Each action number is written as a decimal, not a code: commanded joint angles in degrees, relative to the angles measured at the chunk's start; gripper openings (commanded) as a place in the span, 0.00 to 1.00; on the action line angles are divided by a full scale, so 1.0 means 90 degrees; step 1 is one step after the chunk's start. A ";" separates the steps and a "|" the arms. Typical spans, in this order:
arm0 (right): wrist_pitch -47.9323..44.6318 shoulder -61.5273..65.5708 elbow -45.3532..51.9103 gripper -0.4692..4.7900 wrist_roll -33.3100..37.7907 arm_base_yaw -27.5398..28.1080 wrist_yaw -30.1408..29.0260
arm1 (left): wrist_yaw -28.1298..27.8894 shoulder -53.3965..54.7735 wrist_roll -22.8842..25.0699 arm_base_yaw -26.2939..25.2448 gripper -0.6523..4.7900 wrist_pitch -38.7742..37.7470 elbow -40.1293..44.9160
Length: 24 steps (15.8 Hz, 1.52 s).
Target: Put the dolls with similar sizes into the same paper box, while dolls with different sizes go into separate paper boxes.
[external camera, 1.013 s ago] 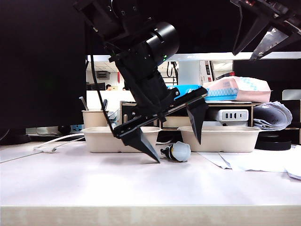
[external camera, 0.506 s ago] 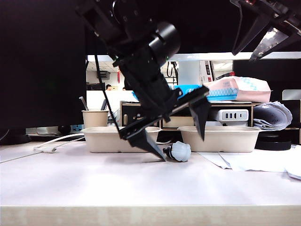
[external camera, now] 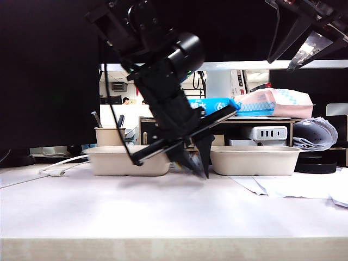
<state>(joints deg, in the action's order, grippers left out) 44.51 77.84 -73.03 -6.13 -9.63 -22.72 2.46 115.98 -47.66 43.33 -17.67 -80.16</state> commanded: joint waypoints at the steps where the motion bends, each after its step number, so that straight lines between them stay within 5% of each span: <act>1: -0.0068 -0.0032 -0.0017 0.57 -0.0032 0.0000 -0.0044 | 0.0044 -0.0032 0.0070 -0.0056 0.11 0.0049 -0.0024; 5: -0.0168 -0.0017 -0.0015 0.57 -0.0034 -0.0005 -0.0199 | 0.0296 -0.0357 0.1047 -0.0061 0.11 0.0017 -0.0027; 9: -0.0359 0.0372 -0.0015 0.57 -0.0034 -0.0017 -0.0248 | -0.0566 -0.1532 0.2630 -0.0136 0.13 0.0019 -0.0024; 12: -0.0726 0.0772 -0.0017 0.57 -0.0034 -0.0046 -0.0697 | -0.0605 -0.2144 0.3592 -0.0362 0.35 0.0024 -0.0024; 18: -0.2863 0.1676 -0.0022 0.57 0.0063 -0.0877 -0.0726 | 0.0063 -0.2217 0.3803 -0.1093 0.80 -0.0828 -0.0022; 24: -0.2919 0.3461 -0.1562 0.57 0.0177 -0.1331 -0.0804 | 0.0158 -0.2217 0.4330 -0.1134 0.82 -0.1226 -0.0022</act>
<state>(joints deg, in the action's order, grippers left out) 18.87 107.57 -83.99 -4.73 -21.19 -29.45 3.68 96.18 -10.66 33.15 -27.33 -80.23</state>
